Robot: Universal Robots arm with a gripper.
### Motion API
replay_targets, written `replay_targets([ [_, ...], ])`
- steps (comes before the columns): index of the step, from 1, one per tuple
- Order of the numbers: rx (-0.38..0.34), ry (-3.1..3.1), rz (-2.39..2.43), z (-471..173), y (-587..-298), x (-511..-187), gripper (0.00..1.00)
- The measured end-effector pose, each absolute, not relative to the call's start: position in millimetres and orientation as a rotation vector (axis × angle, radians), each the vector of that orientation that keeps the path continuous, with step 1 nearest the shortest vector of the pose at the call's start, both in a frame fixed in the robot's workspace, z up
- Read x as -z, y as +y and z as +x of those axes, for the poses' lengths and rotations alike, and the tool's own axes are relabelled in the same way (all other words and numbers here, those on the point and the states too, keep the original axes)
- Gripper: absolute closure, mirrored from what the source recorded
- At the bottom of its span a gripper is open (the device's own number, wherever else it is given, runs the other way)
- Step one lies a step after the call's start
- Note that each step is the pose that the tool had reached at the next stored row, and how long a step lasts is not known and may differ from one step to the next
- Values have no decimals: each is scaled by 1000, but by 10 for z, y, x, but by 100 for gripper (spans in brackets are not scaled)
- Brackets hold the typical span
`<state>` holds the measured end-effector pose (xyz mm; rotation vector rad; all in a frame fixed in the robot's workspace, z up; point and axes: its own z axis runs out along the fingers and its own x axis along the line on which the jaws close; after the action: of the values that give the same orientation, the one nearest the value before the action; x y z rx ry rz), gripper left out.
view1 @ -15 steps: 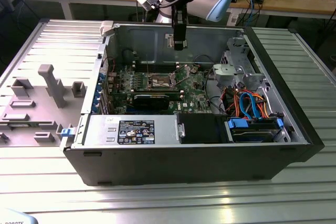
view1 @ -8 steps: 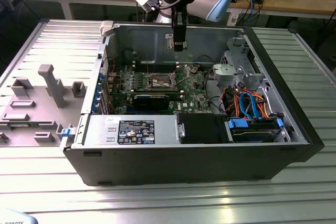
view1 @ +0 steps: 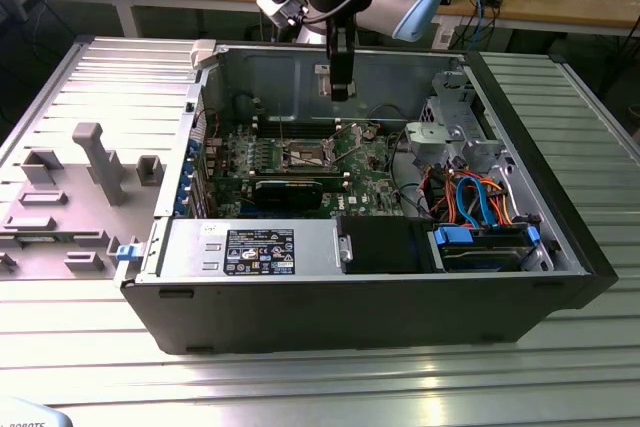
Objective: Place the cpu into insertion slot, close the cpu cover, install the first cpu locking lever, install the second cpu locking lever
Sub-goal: 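Place the cpu into insertion slot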
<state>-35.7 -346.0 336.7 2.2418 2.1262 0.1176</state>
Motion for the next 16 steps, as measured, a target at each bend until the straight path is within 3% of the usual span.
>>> replay_targets([
  [16,-117,2126,2242,-357,-3460,-3302,46],
])
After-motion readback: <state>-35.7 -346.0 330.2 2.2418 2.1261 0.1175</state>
